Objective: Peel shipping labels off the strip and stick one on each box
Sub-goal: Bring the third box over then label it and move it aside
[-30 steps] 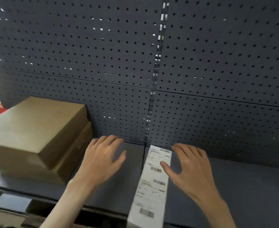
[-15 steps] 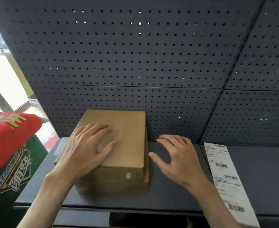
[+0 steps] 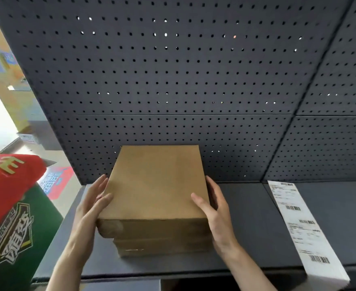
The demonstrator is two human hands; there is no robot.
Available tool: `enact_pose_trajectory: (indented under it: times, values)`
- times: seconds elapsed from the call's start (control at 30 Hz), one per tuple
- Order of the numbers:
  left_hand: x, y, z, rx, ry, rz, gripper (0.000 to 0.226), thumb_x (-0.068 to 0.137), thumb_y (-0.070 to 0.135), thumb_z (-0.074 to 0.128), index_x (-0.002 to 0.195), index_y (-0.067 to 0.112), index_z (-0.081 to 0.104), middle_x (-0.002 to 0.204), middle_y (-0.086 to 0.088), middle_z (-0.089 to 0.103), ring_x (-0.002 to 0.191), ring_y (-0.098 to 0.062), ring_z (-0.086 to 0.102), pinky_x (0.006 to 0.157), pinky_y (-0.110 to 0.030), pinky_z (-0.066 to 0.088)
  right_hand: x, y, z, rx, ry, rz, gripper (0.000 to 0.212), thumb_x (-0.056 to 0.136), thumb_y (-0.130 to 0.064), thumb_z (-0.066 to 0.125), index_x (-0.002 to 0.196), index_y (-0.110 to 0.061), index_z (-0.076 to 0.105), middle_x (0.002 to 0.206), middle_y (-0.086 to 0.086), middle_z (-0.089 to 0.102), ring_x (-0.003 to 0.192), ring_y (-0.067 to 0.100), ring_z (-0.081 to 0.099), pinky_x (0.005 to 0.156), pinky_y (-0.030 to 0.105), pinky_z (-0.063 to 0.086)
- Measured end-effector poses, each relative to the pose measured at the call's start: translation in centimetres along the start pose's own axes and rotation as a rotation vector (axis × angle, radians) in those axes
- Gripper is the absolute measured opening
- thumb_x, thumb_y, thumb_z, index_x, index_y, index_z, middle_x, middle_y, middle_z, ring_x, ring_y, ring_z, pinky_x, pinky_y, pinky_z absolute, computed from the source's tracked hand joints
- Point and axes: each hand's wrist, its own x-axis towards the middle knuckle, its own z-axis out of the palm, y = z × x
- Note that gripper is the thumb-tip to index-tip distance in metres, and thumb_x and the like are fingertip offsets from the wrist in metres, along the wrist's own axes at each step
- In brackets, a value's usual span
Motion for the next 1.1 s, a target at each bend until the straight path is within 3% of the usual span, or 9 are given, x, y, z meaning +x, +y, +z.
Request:
enact_pose_trajectory:
  times: [0.13,0.3,0.37,0.47,0.53,0.63,0.77,0.9,1.1]
  values:
    - [-0.8,-0.5,1.2,-0.197,0.058,-0.041,0.044,0.097,0.012,0.048,0.137,0.027,0.060,0.130,0.012,0.067,0.112,-0.005,0.064,0.089,-0.027,0.046,-0.2,0.2,0.5,0.075,0.014,0.026,0.069,0.077,-0.029,0.077,0.142,-0.032,0.054,0.131,-0.014,0.069,0.121,0.006,0.064,0.110,0.039,0.048]
    - [-1.7,-0.5,2.8,-0.283,0.096,-0.086,0.051,0.092,0.005,0.051,0.135,0.029,0.062,0.131,0.008,0.066,0.106,-0.018,0.063,0.072,-0.013,0.056,-0.1,-0.4,-1.4,0.099,-0.007,0.036,0.069,0.077,-0.029,0.077,0.142,-0.031,0.054,0.132,-0.011,0.069,0.124,0.012,0.064,0.112,0.046,0.046]
    - [-2.2,0.0,4.4,-0.307,0.108,-0.080,0.051,0.091,0.004,0.051,0.133,0.031,0.063,0.132,0.007,0.066,0.107,-0.019,0.063,0.074,-0.015,0.057,-0.1,-1.2,-3.1,0.100,-0.002,0.026,0.069,0.077,-0.028,0.077,0.142,-0.031,0.055,0.131,-0.011,0.069,0.123,0.011,0.065,0.111,0.045,0.047]
    - [-3.1,0.9,8.2,-0.319,0.094,-0.045,0.051,0.091,0.003,0.053,0.131,0.033,0.064,0.131,0.010,0.067,0.114,-0.023,0.062,0.090,-0.031,0.054,-0.3,-2.6,-7.0,0.106,0.029,0.010,0.066,0.077,-0.026,0.075,0.140,-0.031,0.057,0.129,-0.009,0.071,0.121,0.014,0.066,0.108,0.043,0.049]
    - [-3.9,1.6,11.5,-0.313,0.065,-0.020,0.053,0.090,0.002,0.054,0.131,0.034,0.063,0.131,0.013,0.067,0.118,-0.023,0.062,0.099,-0.038,0.048,-0.4,-3.6,-10.4,0.102,0.052,0.001,0.064,0.075,-0.026,0.075,0.137,-0.034,0.059,0.127,-0.011,0.072,0.119,0.014,0.067,0.102,0.039,0.051]
    - [-5.0,2.1,17.2,-0.309,0.023,0.018,0.053,0.090,0.000,0.054,0.131,0.033,0.063,0.126,0.018,0.068,0.117,-0.020,0.063,0.090,-0.028,0.052,-0.5,-5.0,-16.1,0.101,0.083,-0.012,0.062,0.074,-0.028,0.074,0.133,-0.038,0.061,0.121,-0.018,0.072,0.112,0.008,0.069,0.090,0.028,0.052]
    - [-7.1,1.8,25.8,-0.304,-0.024,0.022,0.053,0.092,-0.001,0.052,0.134,0.030,0.060,0.127,0.020,0.068,0.118,-0.014,0.062,0.084,-0.017,0.053,-0.1,-5.7,-24.8,0.111,0.115,0.013,0.058,0.076,-0.026,0.074,0.132,-0.038,0.062,0.123,-0.016,0.072,0.113,0.015,0.069,0.093,0.037,0.054]
    - [-9.5,0.6,35.3,-0.291,-0.022,0.000,0.053,0.092,0.003,0.055,0.136,0.034,0.057,0.127,0.019,0.066,0.113,-0.009,0.062,0.086,-0.028,0.048,0.9,-4.8,-34.7,0.097,0.121,0.018,0.060,0.076,-0.027,0.072,0.134,-0.037,0.060,0.122,-0.017,0.072,0.112,0.012,0.070,0.089,0.032,0.055]
    - [-13.2,-2.1,51.3,-0.311,0.027,-0.066,0.050,0.092,0.006,0.058,0.134,0.033,0.059,0.124,0.019,0.067,0.111,-0.007,0.064,0.083,-0.030,0.048,3.5,-3.7,-51.0,0.064,0.102,0.075,0.061,0.073,-0.030,0.073,0.132,-0.039,0.060,0.119,-0.022,0.072,0.110,0.007,0.069,0.092,0.034,0.052]
